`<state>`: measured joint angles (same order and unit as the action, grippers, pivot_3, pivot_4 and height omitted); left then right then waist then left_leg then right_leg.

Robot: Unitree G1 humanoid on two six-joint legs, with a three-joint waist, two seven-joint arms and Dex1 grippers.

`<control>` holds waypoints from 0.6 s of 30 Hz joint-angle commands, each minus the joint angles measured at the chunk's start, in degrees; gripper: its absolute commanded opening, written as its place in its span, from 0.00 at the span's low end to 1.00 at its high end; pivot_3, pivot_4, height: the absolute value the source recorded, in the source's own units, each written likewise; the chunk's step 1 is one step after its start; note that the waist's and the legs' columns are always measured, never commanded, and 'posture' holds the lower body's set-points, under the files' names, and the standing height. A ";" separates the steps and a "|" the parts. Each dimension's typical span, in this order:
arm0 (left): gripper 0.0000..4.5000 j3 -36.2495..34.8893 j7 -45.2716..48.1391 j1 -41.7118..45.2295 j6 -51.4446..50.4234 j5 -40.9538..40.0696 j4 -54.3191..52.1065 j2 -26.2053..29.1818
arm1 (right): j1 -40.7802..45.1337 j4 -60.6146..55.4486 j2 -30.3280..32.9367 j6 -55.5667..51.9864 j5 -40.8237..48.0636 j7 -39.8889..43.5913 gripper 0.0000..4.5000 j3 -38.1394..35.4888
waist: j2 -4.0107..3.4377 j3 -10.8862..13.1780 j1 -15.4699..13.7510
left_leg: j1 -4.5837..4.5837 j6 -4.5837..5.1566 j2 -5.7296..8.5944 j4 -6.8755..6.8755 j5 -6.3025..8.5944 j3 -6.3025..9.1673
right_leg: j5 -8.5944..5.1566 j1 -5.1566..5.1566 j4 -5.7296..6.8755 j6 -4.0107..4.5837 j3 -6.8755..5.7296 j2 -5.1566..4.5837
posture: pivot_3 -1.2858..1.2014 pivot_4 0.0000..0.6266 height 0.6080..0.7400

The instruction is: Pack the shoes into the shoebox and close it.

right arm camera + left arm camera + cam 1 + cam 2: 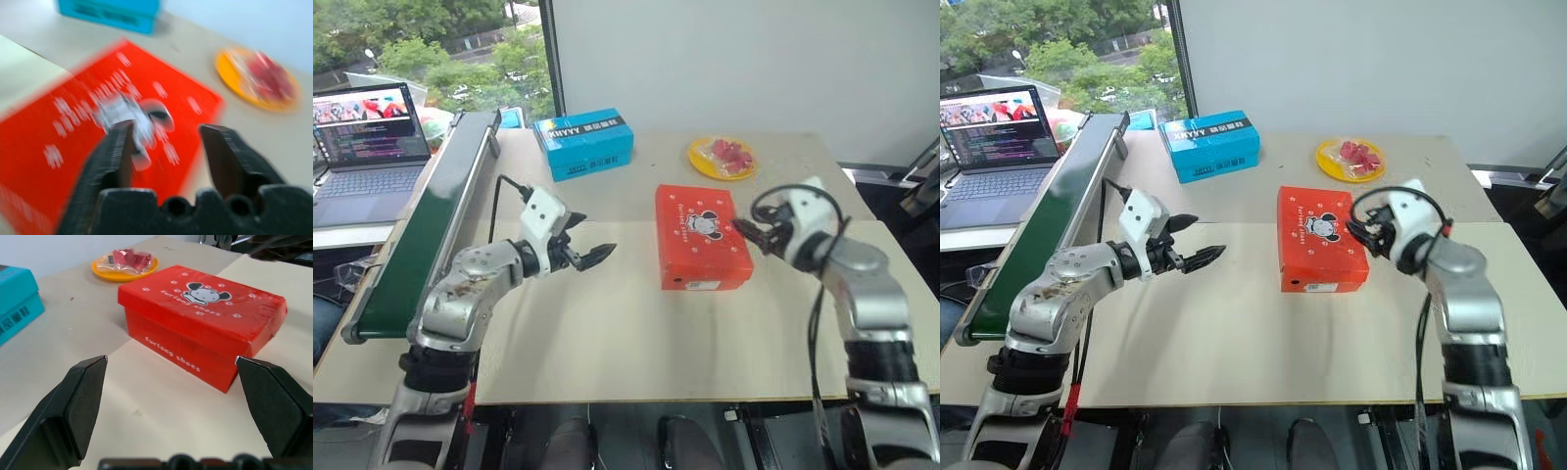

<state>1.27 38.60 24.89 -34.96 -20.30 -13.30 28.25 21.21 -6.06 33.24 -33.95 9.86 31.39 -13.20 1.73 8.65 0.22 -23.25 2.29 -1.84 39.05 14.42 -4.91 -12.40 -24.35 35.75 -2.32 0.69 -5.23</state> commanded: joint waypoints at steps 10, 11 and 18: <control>1.00 -2.42 -10.55 -15.11 16.16 7.19 0.91 -6.74 | -21.33 -5.91 -6.86 9.35 -4.37 -11.47 0.99 -2.40 | -0.03 -0.03 0.64 | 0.10 0.03 0.01 -0.07 0.02 -0.02 | -0.04 0.05 -0.05 0.01 0.08 0.02 | 0.52 0.24 1.00; 1.00 -2.61 -11.26 -16.57 17.66 7.81 1.66 -7.19 | -21.91 -5.14 -7.67 10.12 -4.49 -12.00 0.99 -2.08 | -0.04 -0.04 0.79 | 0.11 0.03 0.00 -0.08 0.02 -0.03 | -0.04 0.04 -0.04 0.02 0.09 0.03 | 0.52 0.24 1.00; 1.00 -4.79 -20.80 -25.20 29.17 12.42 8.97 -14.23 | -23.27 3.17 -13.07 19.97 -5.99 -17.96 0.99 -2.51 | -0.06 -0.07 0.27 | 0.20 0.04 -0.05 -0.06 0.03 0.00 | -0.05 0.12 -0.05 0.03 0.07 -0.02 | 0.52 0.24 1.00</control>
<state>-3.26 20.08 1.02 -9.06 -9.03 -4.88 15.06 -2.51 -4.15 20.80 -18.59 3.86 15.48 -14.02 1.67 8.58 0.49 -23.07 2.37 -1.89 38.98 14.47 -4.93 -12.46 -24.24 35.69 -2.29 0.76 -5.26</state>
